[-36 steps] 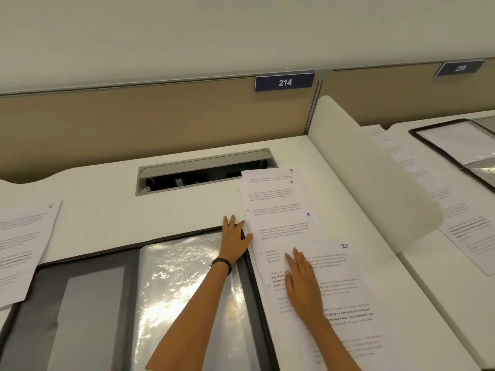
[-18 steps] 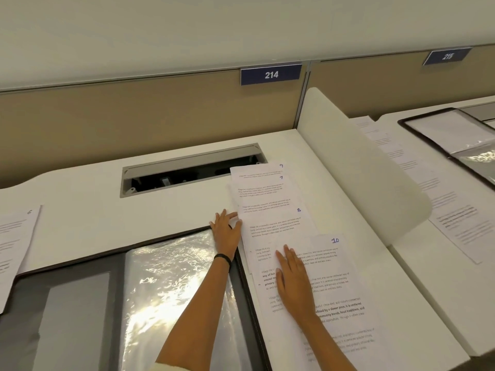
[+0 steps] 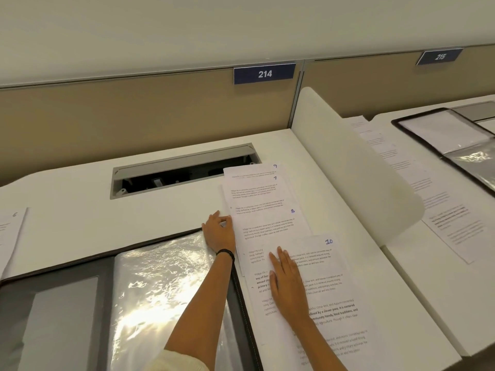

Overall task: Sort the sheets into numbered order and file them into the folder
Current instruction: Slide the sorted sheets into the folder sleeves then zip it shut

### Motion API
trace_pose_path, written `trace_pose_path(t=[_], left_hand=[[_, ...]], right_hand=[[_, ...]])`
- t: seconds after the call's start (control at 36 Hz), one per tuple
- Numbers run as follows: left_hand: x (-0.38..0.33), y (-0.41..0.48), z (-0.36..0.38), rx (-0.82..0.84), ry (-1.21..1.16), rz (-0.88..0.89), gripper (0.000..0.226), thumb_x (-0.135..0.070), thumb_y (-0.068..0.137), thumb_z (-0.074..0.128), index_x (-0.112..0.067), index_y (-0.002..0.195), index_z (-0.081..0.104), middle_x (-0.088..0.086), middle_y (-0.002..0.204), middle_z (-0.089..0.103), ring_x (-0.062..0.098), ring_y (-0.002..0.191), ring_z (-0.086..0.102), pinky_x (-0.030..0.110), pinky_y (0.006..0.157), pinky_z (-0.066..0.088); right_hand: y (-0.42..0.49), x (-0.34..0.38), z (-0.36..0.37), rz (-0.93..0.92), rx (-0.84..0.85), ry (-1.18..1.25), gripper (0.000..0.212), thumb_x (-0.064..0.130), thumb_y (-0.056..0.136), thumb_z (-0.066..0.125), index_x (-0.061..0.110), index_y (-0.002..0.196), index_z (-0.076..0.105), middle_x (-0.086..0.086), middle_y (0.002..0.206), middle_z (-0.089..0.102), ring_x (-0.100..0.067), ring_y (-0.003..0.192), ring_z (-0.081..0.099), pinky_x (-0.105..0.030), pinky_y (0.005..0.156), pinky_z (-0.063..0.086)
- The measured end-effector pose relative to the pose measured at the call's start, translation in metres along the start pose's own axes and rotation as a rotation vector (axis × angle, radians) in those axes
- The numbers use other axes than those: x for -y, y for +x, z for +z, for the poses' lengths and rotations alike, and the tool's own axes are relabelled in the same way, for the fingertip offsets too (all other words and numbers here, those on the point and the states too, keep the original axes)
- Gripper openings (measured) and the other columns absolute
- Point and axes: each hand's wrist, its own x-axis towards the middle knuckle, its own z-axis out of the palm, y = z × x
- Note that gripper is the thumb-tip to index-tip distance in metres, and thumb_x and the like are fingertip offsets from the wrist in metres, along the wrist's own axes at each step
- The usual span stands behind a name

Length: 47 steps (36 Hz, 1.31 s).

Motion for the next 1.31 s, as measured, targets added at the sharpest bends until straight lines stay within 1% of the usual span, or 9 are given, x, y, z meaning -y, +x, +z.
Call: trace_pose_path(t=[0.08, 0.17, 0.33, 0.53, 0.69, 0.81, 1.0, 1.11, 1.31], left_hand=[[-0.001, 0.002, -0.001, -0.010, -0.005, -0.017, 0.018, -0.026, 0.091, 0.059, -0.013, 0.091, 0.072, -0.002, 0.130, 0.059, 0.021, 0.125, 0.047, 0.037, 0.101, 0.043], [-0.005, 0.007, -0.004, -0.004, 0.012, -0.029, 0.019, -0.024, 0.090, 0.062, -0.010, 0.094, 0.073, -0.002, 0.132, 0.056, 0.022, 0.124, 0.045, 0.027, 0.086, 0.041], [-0.013, 0.021, -0.008, 0.059, 0.035, -0.067, 0.021, -0.022, 0.090, 0.064, -0.004, 0.098, 0.072, 0.007, 0.131, 0.047, 0.025, 0.125, 0.032, 0.026, 0.085, 0.032], [-0.009, 0.026, -0.006, 0.080, 0.045, -0.058, 0.022, -0.029, 0.087, 0.068, -0.008, 0.091, 0.073, 0.006, 0.123, 0.045, 0.025, 0.122, 0.035, 0.028, 0.087, 0.039], [-0.002, 0.026, -0.004, 0.074, -0.005, -0.033, 0.021, -0.030, 0.086, 0.068, -0.010, 0.090, 0.072, 0.006, 0.121, 0.048, 0.027, 0.120, 0.038, 0.031, 0.092, 0.040], [-0.003, 0.024, -0.005, 0.074, -0.044, -0.020, 0.018, -0.027, 0.087, 0.067, -0.010, 0.089, 0.071, 0.006, 0.124, 0.049, 0.026, 0.122, 0.037, 0.025, 0.085, 0.033], [0.000, 0.025, -0.006, 0.046, -0.237, -0.040, 0.013, -0.025, 0.086, 0.069, -0.029, 0.075, 0.061, -0.003, 0.109, 0.053, 0.024, 0.114, 0.046, 0.028, 0.090, 0.039], [-0.005, 0.023, -0.010, 0.023, -0.371, -0.073, 0.016, -0.022, 0.087, 0.068, -0.031, 0.076, 0.061, -0.002, 0.105, 0.058, 0.021, 0.109, 0.051, 0.021, 0.083, 0.042], [-0.012, 0.025, -0.023, -0.013, -0.433, 0.019, 0.011, -0.019, 0.091, 0.063, -0.020, 0.080, 0.062, 0.001, 0.091, 0.067, 0.016, 0.090, 0.061, 0.034, 0.087, 0.053]], right_hand=[[0.000, 0.000, 0.000, 0.007, 0.000, 0.001, 0.065, 0.056, 0.094, 0.000, 0.028, 0.148, 0.023, 0.011, 0.155, 0.011, -0.007, 0.144, 0.005, -0.021, 0.117, -0.004], [-0.001, 0.000, 0.000, 0.016, 0.012, 0.005, 0.053, 0.045, 0.097, 0.016, 0.028, 0.147, 0.024, 0.010, 0.155, 0.013, -0.008, 0.144, 0.007, -0.015, 0.115, -0.009], [0.000, -0.002, 0.002, 0.017, 0.002, -0.003, 0.051, 0.040, 0.098, 0.022, 0.024, 0.146, 0.032, 0.005, 0.153, 0.022, -0.007, 0.142, 0.009, -0.017, 0.115, -0.007], [0.016, 0.019, -0.002, 0.028, -0.112, 0.091, 0.052, 0.043, 0.096, 0.022, 0.014, 0.113, 0.063, -0.007, 0.133, 0.053, -0.023, 0.127, 0.048, -0.038, 0.116, 0.015], [0.032, 0.035, -0.003, -0.112, 0.074, 0.090, 0.065, 0.054, 0.088, 0.022, 0.020, 0.142, 0.036, -0.005, 0.153, 0.025, -0.018, 0.143, 0.017, -0.029, 0.114, -0.009], [0.036, 0.037, 0.004, -0.154, 0.154, -0.061, 0.078, 0.058, 0.081, 0.019, 0.021, 0.150, 0.016, -0.010, 0.158, 0.009, -0.024, 0.146, 0.001, -0.039, 0.111, -0.015], [0.033, 0.036, 0.008, -0.121, 0.125, -0.024, 0.074, 0.050, 0.082, 0.021, 0.017, 0.149, 0.020, -0.011, 0.157, 0.015, -0.020, 0.145, 0.001, -0.043, 0.111, -0.012], [0.034, 0.030, 0.010, -0.120, 0.075, -0.044, 0.065, 0.042, 0.086, 0.034, 0.011, 0.143, 0.037, -0.015, 0.149, 0.035, -0.019, 0.138, 0.013, -0.053, 0.110, 0.010], [0.032, 0.026, 0.004, -0.091, 0.096, -0.007, 0.063, 0.044, 0.090, 0.030, 0.016, 0.146, 0.029, -0.004, 0.156, 0.019, -0.013, 0.143, 0.006, -0.040, 0.114, -0.007]])
